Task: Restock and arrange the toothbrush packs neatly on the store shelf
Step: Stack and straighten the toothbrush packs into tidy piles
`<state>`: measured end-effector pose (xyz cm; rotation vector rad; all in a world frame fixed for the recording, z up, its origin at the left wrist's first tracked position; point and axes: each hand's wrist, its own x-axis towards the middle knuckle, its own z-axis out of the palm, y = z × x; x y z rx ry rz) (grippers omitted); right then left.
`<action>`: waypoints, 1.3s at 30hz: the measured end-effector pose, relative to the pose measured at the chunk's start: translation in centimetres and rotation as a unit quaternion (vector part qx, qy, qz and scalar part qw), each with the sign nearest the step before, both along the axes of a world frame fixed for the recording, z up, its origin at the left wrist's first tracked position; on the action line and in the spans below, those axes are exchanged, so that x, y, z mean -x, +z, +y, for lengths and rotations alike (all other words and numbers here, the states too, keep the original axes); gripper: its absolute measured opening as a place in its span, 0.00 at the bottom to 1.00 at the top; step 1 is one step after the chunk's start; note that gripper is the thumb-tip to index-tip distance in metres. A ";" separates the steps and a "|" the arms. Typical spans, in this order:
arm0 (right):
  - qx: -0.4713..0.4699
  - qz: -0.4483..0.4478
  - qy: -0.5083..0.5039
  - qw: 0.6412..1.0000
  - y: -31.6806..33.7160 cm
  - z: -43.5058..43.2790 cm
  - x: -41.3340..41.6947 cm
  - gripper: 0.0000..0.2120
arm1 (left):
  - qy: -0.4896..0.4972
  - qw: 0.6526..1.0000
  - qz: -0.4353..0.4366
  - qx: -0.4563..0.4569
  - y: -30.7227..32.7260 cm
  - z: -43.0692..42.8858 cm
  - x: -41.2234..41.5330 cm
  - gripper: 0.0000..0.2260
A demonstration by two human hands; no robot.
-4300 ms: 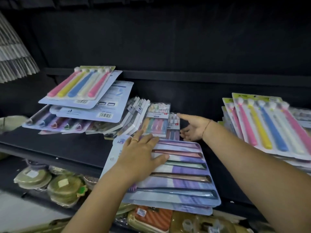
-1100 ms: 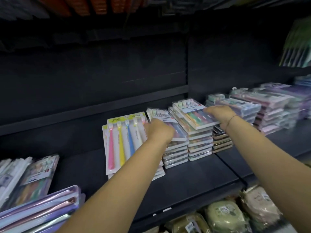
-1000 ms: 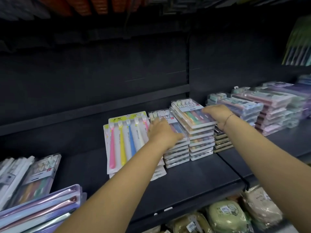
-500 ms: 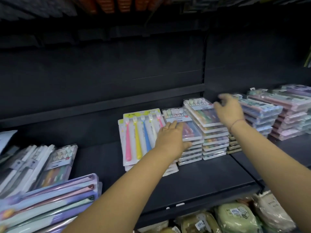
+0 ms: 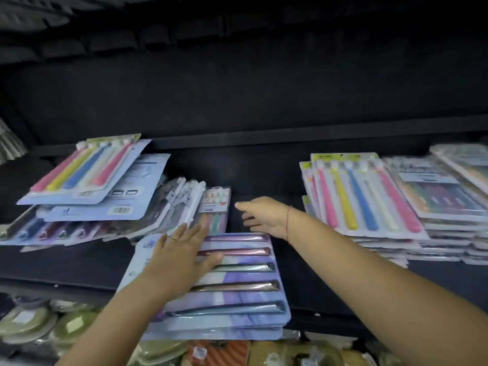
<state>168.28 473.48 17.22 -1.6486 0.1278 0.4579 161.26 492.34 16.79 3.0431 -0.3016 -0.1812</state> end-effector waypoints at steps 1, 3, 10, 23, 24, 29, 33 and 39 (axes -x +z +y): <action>-0.008 0.032 -0.005 0.999 -0.7 1.0 -1.3 0.27 | -0.009 1.000 0.019 -0.001 -0.2 0.3 0.1 0.46; -0.045 0.093 -0.015 0.995 -1.7 2.5 -3.4 0.30 | -0.024 0.999 0.033 -0.009 -0.6 0.7 0.1 0.54; -0.101 0.139 0.029 0.985 -3.3 5.9 -5.7 0.10 | -0.031 0.999 0.033 -0.025 -0.7 0.8 0.0 0.35; 0.122 -0.172 -0.183 0.960 2.5 -0.7 -0.6 0.10 | -0.026 0.997 0.060 -0.037 -0.1 0.8 0.3 0.34; 0.098 -0.182 -0.190 0.960 3.3 -2.2 0.8 0.10 | -0.024 0.997 0.065 -0.040 0.1 0.7 0.2 0.34; -0.026 -0.210 -0.236 0.948 5.2 -11.1 9.1 0.08 | -0.065 0.998 0.020 0.013 1.2 -4.0 -0.4 0.33; 0.006 -0.247 -0.313 0.917 5.4 -18.3 13.2 0.09 | -0.187 0.976 -0.049 0.095 2.5 -12.6 -0.2 0.32; 0.115 -0.233 -0.402 0.878 4.3 -25.4 13.5 0.13 | -0.269 0.959 -0.018 0.085 2.8 -22.2 -0.8 0.32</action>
